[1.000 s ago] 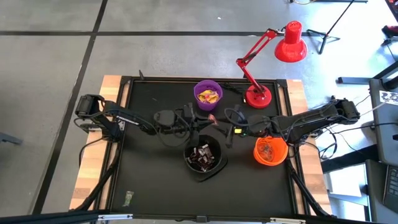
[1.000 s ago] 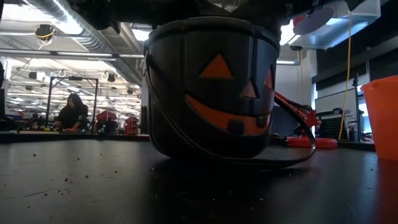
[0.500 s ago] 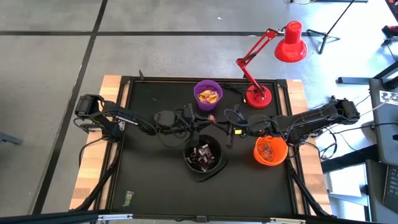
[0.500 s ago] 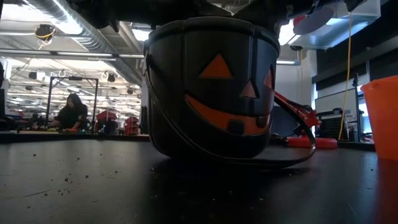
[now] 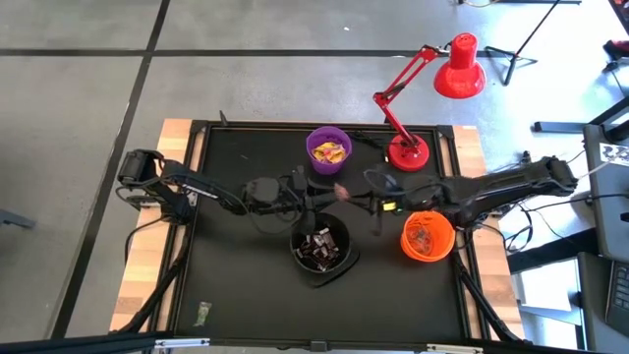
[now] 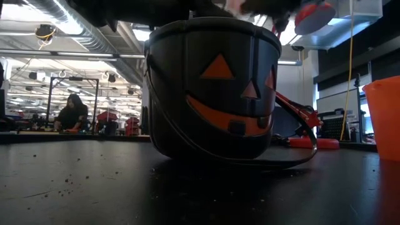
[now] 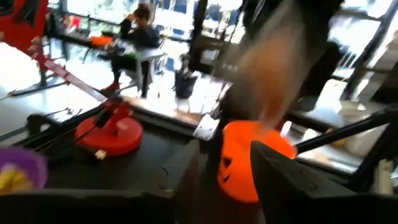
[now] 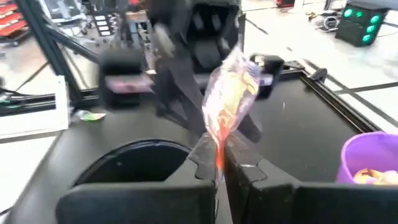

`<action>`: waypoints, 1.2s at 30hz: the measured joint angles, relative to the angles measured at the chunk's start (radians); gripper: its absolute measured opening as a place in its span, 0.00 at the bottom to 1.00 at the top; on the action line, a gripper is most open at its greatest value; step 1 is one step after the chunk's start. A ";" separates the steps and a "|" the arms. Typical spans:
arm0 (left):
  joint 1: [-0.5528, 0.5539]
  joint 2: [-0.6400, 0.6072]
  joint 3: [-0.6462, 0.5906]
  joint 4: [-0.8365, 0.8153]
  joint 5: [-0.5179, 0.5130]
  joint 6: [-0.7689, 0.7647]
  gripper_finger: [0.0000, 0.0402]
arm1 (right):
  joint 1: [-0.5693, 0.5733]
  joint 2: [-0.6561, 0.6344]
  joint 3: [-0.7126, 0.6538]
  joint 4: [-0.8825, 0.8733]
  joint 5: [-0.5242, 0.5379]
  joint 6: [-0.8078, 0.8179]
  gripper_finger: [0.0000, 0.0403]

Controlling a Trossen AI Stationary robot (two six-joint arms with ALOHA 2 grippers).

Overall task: Sort candy
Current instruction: Put the orange gummy into the orange bucket

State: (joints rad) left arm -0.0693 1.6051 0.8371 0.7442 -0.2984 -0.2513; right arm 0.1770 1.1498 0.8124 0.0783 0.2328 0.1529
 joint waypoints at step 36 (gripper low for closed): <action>0.005 -0.001 -0.002 -0.134 0.005 0.000 0.36 | 0.621 -0.236 0.237 -1.490 -0.122 1.098 0.11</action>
State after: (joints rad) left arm -0.0639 1.6039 0.8352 0.6098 -0.2935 -0.2516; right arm 0.7982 0.9138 1.0497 -1.4121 0.1105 1.2506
